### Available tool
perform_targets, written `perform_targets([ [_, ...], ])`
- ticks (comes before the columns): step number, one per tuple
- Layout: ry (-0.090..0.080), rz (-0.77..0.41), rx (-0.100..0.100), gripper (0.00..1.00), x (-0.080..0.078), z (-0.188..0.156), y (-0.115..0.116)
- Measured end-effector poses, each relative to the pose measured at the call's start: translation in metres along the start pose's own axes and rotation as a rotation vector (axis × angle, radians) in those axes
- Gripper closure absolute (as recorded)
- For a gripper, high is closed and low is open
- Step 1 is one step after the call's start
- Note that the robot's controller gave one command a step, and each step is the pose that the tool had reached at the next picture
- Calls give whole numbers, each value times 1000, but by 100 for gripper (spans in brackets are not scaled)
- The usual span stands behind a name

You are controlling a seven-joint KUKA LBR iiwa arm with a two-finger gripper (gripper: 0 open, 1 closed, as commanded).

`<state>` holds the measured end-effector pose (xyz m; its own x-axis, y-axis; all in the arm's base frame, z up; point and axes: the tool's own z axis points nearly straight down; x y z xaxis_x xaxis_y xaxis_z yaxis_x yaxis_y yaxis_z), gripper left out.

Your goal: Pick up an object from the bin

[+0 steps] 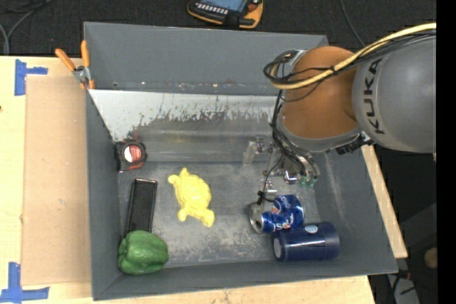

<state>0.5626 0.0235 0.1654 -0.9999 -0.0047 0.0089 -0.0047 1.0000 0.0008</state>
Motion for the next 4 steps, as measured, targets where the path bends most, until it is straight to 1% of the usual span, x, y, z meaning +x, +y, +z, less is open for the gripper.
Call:
perform_targets([
  [1,-7,1,0,0,-2,-4,0],
  [2,1,-40,0,0,37,98,-76],
  [3,-27,-75,-2,0,17,7,-72],
  [4,-2,-48,-6,0,-10,65,-115],
])
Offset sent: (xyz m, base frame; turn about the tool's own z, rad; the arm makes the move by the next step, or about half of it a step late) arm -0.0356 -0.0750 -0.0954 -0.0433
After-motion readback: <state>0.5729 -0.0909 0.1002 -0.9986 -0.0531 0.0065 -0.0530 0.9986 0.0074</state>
